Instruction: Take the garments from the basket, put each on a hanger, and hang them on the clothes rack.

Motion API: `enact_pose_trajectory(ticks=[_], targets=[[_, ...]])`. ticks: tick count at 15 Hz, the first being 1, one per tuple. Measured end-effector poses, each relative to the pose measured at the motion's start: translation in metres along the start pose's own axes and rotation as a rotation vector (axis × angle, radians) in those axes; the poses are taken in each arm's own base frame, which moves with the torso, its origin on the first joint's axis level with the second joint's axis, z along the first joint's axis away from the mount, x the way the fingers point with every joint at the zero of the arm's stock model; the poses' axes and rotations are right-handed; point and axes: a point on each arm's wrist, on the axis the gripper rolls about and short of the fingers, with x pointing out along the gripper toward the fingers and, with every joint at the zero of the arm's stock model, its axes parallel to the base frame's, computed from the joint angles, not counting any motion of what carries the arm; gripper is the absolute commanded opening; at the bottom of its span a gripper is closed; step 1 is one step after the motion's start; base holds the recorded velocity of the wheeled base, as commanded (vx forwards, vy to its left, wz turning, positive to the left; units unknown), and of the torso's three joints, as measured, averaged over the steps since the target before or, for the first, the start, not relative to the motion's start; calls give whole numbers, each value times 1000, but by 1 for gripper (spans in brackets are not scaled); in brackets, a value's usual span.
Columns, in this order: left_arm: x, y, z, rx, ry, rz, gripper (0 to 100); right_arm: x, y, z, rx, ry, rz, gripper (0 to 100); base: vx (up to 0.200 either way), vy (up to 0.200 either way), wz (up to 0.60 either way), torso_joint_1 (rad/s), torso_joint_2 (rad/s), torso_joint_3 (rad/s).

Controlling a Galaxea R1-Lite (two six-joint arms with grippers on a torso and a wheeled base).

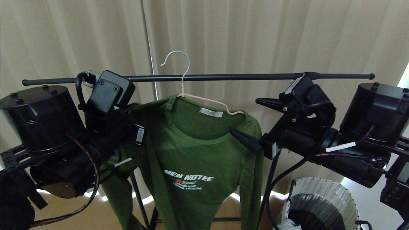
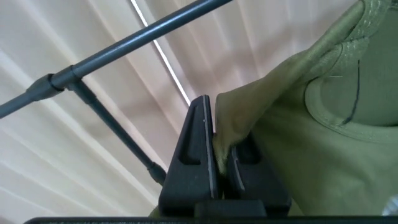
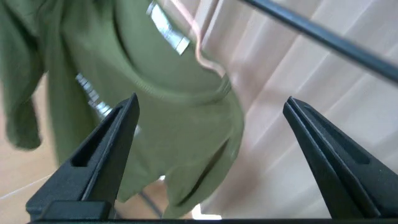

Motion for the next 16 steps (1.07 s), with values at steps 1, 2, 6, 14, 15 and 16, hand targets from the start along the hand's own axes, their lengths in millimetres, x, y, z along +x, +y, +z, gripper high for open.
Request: enact_pose_trajectory(ticks=[1,2,6,14,15,16], targets=[[0,-1,-1,1,2,-2,0,2,0,-1,-13,2,-1,100,0,0,0,0,0,0],[0,-1,-2,3,6,-5,0,4,0,-2,-21,7,-2,100,0,0,0,0,0,0],[-1,-3,-3,3,7,-12,0,24,-11,5,-46,-9,-60,100,0,0,0,0,0,0],[-7,-11,6,-26,-78,-30,0,52,-20,-8,-85,29,-97,100,0,0,0,0,0,0],[-6,-13,6,-25,-82,-38,0,53,-20,-8,-85,31,-95,100,0,0,0,0,0,0],[-7,-16,6,-23,-88,-58,0,53,-20,-9,-85,31,-94,100,0,0,0,0,0,0]])
